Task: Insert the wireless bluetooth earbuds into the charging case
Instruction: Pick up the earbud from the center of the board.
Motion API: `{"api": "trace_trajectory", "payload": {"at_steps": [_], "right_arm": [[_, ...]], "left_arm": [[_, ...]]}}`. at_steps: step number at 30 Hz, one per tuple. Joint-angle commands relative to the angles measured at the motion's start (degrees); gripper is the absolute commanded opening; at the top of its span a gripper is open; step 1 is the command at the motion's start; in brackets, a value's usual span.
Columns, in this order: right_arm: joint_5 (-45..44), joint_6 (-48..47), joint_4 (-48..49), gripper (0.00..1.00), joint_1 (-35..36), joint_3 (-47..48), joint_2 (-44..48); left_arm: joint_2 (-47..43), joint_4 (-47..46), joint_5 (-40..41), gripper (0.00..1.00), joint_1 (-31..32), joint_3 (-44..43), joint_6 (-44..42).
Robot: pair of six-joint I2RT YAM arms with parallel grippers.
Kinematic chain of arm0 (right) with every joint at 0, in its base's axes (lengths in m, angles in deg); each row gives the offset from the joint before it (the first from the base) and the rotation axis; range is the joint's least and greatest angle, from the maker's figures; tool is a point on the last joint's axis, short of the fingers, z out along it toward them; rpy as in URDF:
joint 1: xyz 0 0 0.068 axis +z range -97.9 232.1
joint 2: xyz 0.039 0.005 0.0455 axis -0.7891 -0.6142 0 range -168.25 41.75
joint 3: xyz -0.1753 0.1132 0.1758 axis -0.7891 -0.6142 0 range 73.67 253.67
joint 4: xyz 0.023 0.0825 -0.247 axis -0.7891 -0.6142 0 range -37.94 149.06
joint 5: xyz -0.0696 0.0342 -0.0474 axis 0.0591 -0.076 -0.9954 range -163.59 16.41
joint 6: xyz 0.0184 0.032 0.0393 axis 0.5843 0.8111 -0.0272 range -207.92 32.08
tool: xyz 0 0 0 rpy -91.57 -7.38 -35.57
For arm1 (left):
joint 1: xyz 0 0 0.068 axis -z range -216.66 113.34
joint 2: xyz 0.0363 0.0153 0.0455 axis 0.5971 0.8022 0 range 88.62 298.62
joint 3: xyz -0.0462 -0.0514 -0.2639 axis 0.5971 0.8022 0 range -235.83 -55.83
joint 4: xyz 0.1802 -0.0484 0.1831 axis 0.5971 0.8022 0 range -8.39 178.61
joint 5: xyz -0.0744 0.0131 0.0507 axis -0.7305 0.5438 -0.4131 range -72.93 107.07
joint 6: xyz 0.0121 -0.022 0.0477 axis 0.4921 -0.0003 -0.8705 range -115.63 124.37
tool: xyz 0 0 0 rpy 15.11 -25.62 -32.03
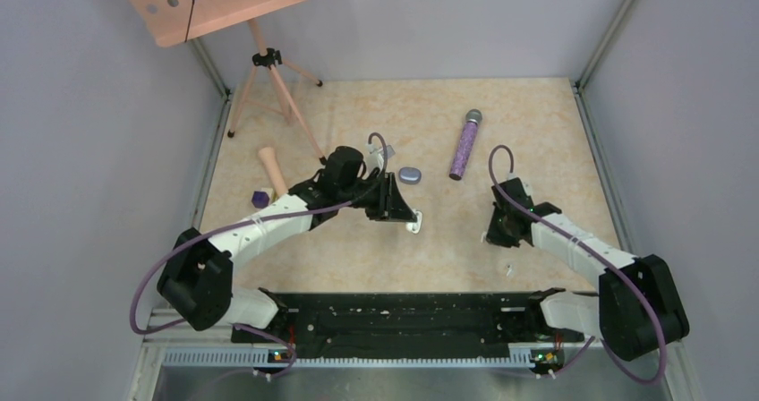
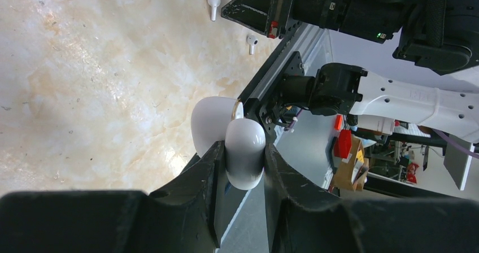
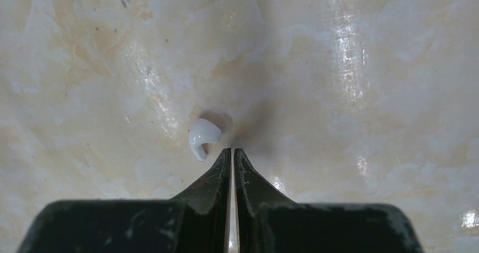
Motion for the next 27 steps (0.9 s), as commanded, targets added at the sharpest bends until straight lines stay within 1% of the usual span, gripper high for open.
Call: {"api": "trace_trajectory", "payload": {"at_steps": [1,6,7,11,15,18,27], "right_arm": [[-1.56,0.92,-0.7,0.03,-0.92,0.42,2.71],[-0.9,0.78,-2.74,0.02,-0.96,1.4,7.63],[-0.42,0.66,-2.77,0.05,-0.97,1.64,8.63],[0.68,0.66,-2.7,0.24,-0.77,2.55,9.65],[-0.44,1.05,-1.47,0.34,0.76,2.89,7.14],[-1.84,1.42,-0.1,0.35,2.22,3.62,4.31],[-2.41,0.85,2.51,0.37,2.67,5.5,-1.57]], "left_arm": [[-0.07,-0.84,-0.89,0.0,0.32,-2.68,-0.9],[-0.07,-0.75,-0.88,0.0,0.32,-2.42,-1.03],[-0.04,-0.83,-0.95,0.0,0.32,-2.41,-0.96],[0.01,-0.93,-0.93,0.0,0.41,-2.41,-0.96],[-0.03,-1.05,-0.87,0.0,0.41,-2.33,-0.95],[-0.07,-0.93,-0.83,0.0,0.41,-2.28,-1.01],[-0.39,-0.32,-0.52,0.0,0.48,-2.19,-1.37]]}}
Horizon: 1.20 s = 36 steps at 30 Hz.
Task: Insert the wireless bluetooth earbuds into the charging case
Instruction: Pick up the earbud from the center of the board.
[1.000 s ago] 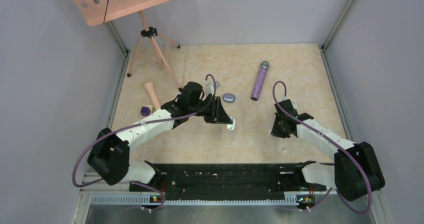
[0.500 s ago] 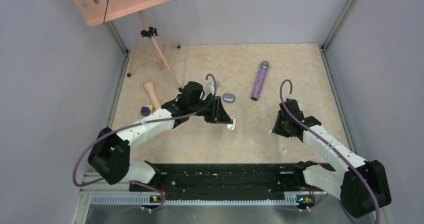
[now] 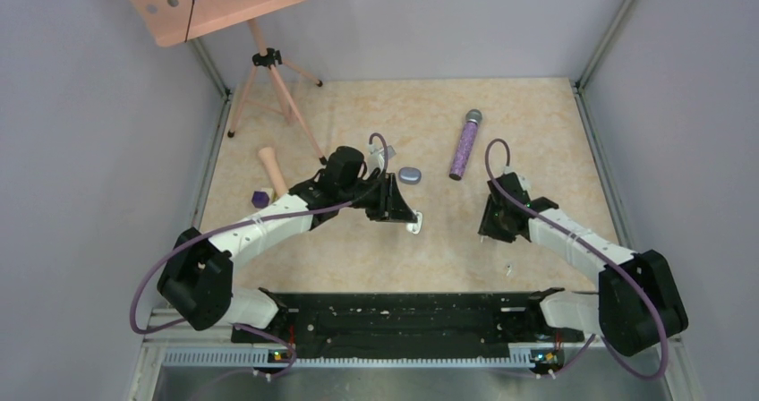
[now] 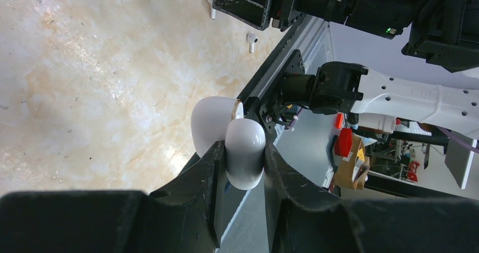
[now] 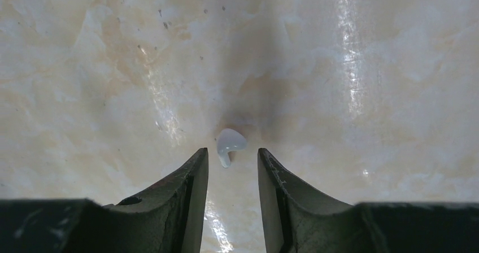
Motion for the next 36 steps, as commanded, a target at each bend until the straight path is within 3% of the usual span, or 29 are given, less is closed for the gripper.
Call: {"api": "trace_trajectory", "payload": {"at_steps": [1,27,36], "right_arm": [[-1.31,0.07,2.89,0.37,0.61,2.99,-1.31],[-0.25,-0.64,5.21,0.3,0.71,2.56,-5.44],[0.07,-0.41,5.53,0.18,0.73,2.2,-4.85]], "left_arm": [[-0.64,-0.78,-0.53,0.0,0.28,-1.85,-1.11],[-0.28,-1.08,-0.8,0.0,0.28,-1.82,-1.08],[-0.19,-1.04,-0.91,0.0,0.37,-2.25,-1.0]]}}
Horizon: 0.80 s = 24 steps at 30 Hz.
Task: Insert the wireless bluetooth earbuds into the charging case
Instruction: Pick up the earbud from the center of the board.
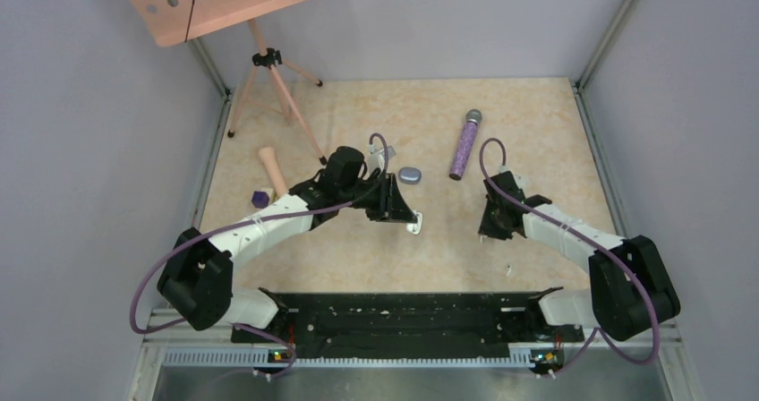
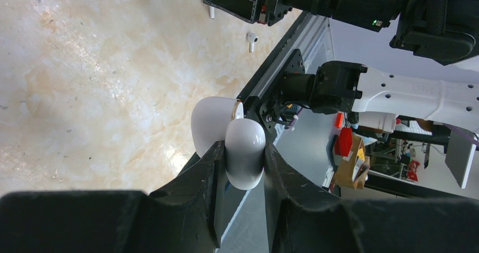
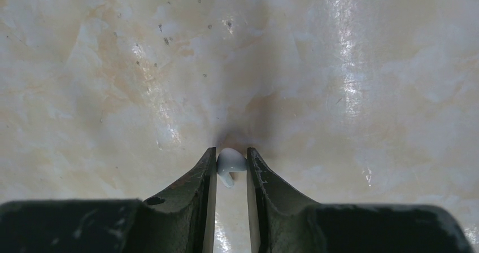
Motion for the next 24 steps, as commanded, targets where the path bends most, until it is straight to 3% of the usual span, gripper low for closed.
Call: {"api": "trace_trajectory", "payload": {"at_steps": [1,14,24], "right_arm": [[0.39,-0.1,1.35,0.15,0.73,1.56,0.7],[1.84,-0.62,0.79,0.06,0.68,2.11,4.91],[10.29,-6.87,10.6,0.02,0.72,-1.4,15.8]], "left_arm": [[-0.06,-1.04,-0.92,0.0,0.26,-2.34,-0.9],[0.73,-0.85,-1.79,0.0,0.35,-3.06,-1.2],[7.08,7.61,-10.48,0.0,0.19,-9.54,-4.2]]}}
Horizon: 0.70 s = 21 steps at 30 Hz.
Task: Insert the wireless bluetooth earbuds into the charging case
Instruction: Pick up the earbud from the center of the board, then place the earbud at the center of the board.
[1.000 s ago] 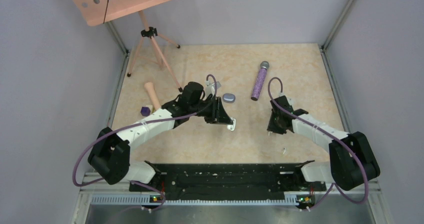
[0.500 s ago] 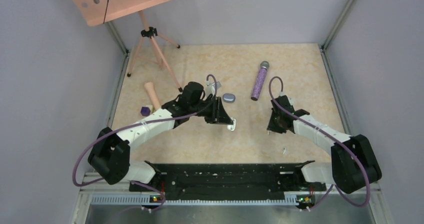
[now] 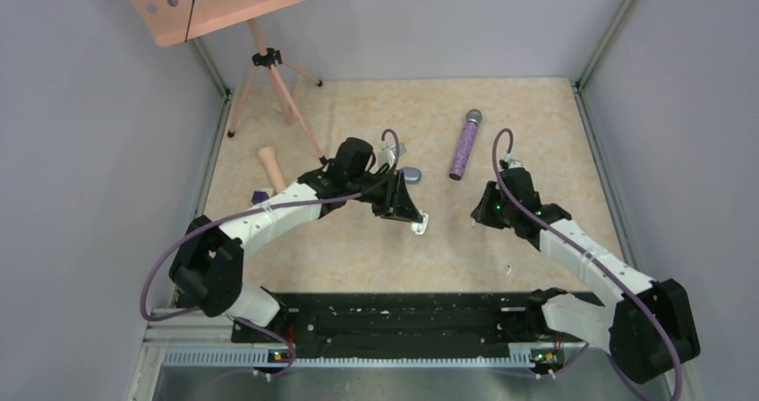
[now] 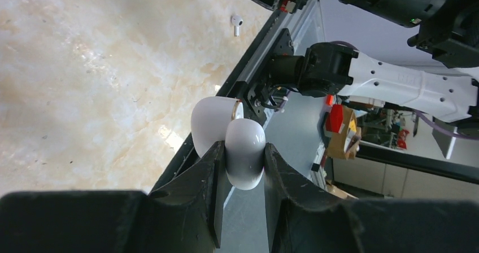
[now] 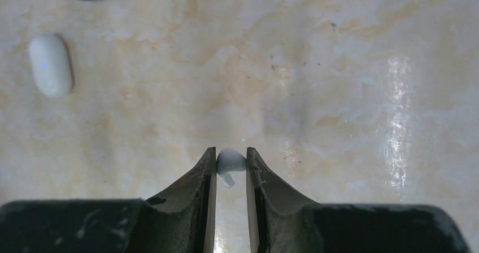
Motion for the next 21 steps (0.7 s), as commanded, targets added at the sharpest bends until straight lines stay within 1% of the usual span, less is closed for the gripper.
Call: {"api": "trace_trajectory", "payload": {"at_steps": [1,4,10,16,21], "right_arm": [[5.36,-4.58,7.14,0.02,0.72,-0.9,6.08],[7.03,-6.84,8.05,0.02,0.71,-0.95,7.98],[9.43,-8.67,9.61,0.02,0.67,-1.62,10.72],[13.07,-9.9,11.48,0.01,0.69,-1.91,12.07],[17.71,-10.83,13.9,0.0,0.63,-2.39,14.4]], "left_arm": [[4.24,4.5,-7.04,0.0,0.09,-5.33,-2.22],[6.27,5.03,-8.89,0.0,0.02,-6.47,-1.76],[7.41,8.36,-7.92,0.0,-0.05,-9.61,-3.34],[7.76,7.87,-7.48,0.0,-0.68,-10.43,-3.22],[8.97,7.86,-9.73,0.0,-0.79,-11.71,-3.82]]}}
